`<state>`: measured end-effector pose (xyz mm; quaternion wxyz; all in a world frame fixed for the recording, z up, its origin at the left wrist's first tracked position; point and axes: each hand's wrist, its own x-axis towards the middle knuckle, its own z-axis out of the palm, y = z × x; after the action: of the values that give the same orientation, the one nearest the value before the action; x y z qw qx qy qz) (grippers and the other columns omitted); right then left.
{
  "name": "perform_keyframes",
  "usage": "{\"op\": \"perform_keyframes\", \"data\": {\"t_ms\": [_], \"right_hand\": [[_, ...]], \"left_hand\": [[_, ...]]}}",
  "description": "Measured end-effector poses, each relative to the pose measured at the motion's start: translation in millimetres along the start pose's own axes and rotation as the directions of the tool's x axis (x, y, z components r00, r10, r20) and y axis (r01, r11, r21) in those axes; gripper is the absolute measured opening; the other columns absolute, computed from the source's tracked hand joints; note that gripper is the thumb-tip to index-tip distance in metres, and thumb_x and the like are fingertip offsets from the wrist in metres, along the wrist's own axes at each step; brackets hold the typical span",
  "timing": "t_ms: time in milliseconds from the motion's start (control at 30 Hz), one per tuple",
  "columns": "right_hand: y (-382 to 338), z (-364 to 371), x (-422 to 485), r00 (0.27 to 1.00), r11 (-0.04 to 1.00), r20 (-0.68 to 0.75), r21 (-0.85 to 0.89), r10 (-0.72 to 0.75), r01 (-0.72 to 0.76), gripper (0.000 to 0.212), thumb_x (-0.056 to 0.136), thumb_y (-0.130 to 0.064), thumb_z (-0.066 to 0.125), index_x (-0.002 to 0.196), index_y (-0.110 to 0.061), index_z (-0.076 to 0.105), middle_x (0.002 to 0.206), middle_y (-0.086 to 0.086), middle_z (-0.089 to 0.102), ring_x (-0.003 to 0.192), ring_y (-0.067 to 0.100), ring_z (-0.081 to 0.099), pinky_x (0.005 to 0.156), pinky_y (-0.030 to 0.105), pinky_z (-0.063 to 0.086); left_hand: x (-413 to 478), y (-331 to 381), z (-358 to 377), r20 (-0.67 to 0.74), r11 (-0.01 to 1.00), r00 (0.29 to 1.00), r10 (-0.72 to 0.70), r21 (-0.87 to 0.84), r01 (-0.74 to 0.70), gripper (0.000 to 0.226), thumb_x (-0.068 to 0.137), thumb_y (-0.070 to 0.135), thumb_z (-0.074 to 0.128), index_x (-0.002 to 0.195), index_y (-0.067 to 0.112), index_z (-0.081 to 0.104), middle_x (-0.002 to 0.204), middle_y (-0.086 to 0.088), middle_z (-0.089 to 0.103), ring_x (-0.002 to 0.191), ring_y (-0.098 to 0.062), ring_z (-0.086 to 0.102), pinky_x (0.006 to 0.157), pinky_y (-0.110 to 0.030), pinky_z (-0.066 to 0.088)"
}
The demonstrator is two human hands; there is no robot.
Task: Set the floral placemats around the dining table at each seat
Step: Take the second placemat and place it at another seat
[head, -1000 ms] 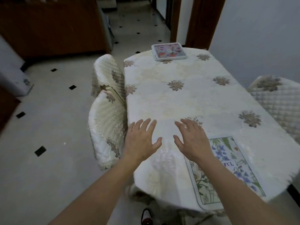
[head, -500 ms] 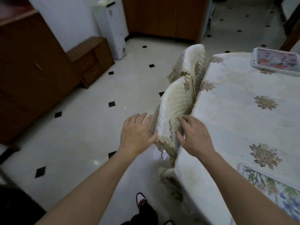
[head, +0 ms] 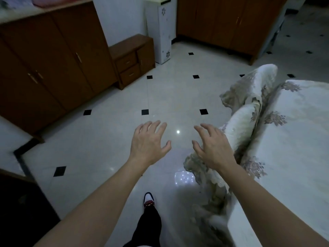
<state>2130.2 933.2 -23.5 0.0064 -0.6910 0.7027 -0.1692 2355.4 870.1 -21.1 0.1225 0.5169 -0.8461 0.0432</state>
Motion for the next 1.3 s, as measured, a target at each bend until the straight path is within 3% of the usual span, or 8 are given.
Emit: {"op": "perform_keyframes", "data": {"t_ms": [333,500,900,1300], "right_hand": [[-46,67,164,0.994,0.994,0.001,0.009,0.11,-0.11,0.052,0.091,-0.044,0.049,0.133,-0.014,0.057,0.132,0.013,0.061,0.119,0.033,0.059,0.098,0.047,0.049],[-50,80,219,0.99,0.99,0.015,-0.017,0.143,-0.142,0.051,0.091,-0.042,0.051,0.133,-0.015,0.056,0.132,0.014,0.061,0.12,0.033,0.058,0.099,0.047,0.049],[13,103,325,0.971,0.97,0.003,-0.042,0.241,-0.24,0.054,0.09,-0.047,0.044,0.132,-0.016,0.057,0.132,0.013,0.061,0.121,0.033,0.058,0.099,0.046,0.047],[173,98,479,0.929,0.932,-0.074,0.006,0.361,-0.362,0.052,0.088,-0.046,0.042,0.128,-0.016,0.059,0.13,0.012,0.061,0.119,0.032,0.058,0.096,0.046,0.047]], "left_hand": [[135,-129,33,-0.014,0.998,0.999,0.03,-0.058,-0.031,0.062,0.083,0.056,0.045,0.131,0.019,0.058,0.132,-0.005,0.063,0.116,-0.027,0.059,0.101,-0.044,0.043],[194,-156,48,-0.038,0.991,0.996,0.087,-0.102,-0.09,0.061,0.082,0.054,0.047,0.128,0.017,0.061,0.129,-0.005,0.065,0.113,-0.028,0.06,0.098,-0.044,0.045],[325,-147,96,-0.017,0.971,0.978,0.209,-0.112,-0.21,0.062,0.084,0.054,0.049,0.132,0.017,0.059,0.132,-0.005,0.063,0.117,-0.028,0.059,0.1,-0.045,0.045],[563,-62,151,0.008,0.933,0.94,0.34,-0.127,-0.337,0.061,0.084,0.054,0.051,0.132,0.017,0.059,0.133,-0.005,0.063,0.117,-0.028,0.059,0.1,-0.045,0.047]]}}
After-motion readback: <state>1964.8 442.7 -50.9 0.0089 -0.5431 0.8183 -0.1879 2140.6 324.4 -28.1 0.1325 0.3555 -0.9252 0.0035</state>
